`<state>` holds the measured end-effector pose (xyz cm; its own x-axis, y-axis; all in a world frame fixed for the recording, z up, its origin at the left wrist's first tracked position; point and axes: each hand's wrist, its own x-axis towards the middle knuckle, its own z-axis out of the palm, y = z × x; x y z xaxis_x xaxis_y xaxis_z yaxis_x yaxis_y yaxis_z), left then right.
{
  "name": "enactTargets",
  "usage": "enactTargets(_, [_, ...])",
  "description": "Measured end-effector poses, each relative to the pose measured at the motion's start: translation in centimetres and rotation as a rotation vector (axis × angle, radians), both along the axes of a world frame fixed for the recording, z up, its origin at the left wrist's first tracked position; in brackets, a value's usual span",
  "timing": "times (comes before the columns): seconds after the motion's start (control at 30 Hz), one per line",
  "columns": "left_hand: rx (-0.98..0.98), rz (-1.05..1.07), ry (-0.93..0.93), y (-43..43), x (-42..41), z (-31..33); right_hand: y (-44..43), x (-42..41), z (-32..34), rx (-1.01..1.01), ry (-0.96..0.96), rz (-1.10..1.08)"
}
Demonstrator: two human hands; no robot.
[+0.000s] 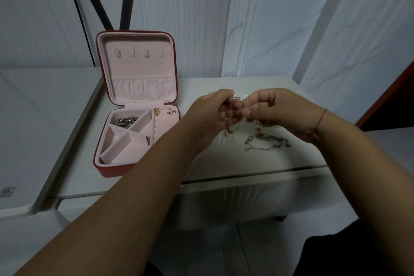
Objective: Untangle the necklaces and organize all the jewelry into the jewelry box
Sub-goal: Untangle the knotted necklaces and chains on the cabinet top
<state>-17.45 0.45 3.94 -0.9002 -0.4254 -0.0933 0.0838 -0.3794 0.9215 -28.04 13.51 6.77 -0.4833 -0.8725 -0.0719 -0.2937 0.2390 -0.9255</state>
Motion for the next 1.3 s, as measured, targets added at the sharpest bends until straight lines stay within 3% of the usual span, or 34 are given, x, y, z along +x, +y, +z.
enactTargets(0.43, [-0.029, -0.065, -0.023, 0.14, 0.02, -0.03, -0.36, -0.12, 0.06, -0.158, 0.133, -0.100])
enactTargets(0.87, [0.006, -0.038, -0.066, 0.33, -0.08, -0.14, -0.47, 0.15, 0.15, -0.059, 0.244, -0.034])
enactTargets(1.3, [-0.334, 0.021, -0.075, -0.06, 0.38, -0.75, -0.66, -0.12, -0.11, -0.083, 0.147, -0.100])
